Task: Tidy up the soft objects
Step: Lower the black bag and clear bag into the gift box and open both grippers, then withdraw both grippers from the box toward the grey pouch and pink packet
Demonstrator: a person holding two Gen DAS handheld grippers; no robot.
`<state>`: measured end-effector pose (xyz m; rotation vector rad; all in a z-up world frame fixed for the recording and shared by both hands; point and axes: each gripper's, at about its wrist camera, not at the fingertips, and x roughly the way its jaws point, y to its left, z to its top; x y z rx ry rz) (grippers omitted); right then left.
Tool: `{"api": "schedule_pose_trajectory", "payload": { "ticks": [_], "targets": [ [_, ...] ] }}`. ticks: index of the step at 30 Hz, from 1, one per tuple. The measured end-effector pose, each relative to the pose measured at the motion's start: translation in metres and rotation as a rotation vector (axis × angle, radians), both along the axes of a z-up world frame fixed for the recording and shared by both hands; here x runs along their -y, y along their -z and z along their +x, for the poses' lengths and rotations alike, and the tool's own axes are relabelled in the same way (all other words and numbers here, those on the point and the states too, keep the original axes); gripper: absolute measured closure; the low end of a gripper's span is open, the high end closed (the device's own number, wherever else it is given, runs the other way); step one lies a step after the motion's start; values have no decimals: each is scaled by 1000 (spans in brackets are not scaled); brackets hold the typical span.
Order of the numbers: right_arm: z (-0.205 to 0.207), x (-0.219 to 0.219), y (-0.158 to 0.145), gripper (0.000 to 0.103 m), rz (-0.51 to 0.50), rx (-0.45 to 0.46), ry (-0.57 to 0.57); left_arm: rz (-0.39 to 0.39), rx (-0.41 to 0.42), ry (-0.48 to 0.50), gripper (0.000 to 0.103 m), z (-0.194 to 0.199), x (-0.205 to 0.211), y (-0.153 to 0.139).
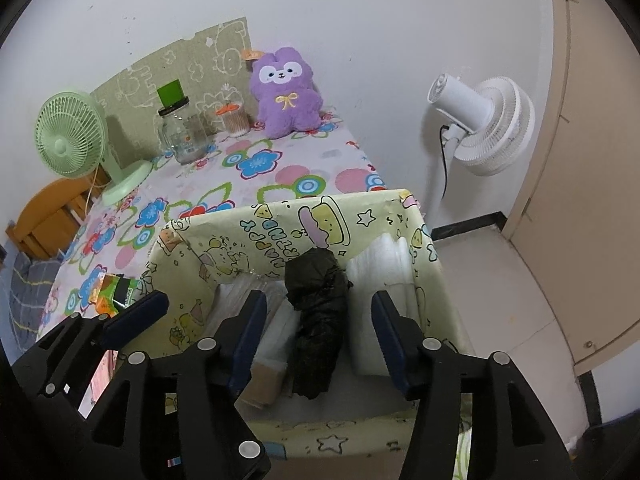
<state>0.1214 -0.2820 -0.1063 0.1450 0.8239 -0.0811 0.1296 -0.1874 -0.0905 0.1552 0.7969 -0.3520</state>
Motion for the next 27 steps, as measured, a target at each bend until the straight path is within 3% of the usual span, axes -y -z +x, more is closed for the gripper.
{"api": "schedule_pose_trajectory", "payload": {
  "ticks": [10, 13, 16, 22, 27],
  "targets": [
    [-17, -4, -14, 28, -18, 28, 38, -43, -1, 3, 27, -11, -15, -12],
    [-22, -6, -18, 24, -24, 38, 43, -30, 17, -25, 18, -15, -20, -16],
    [-27, -10, -23, 21, -22, 52, 43, -49, 17, -27, 16, -18, -28, -19],
    [-36, -22, -30, 19, -39, 69, 20, -35, 48, -49, 6, -27, -42, -24],
    [-42, -34, -35, 16, -48, 89, 2, -41, 62, -61, 5, -34, -55, -30]
  ]
}}
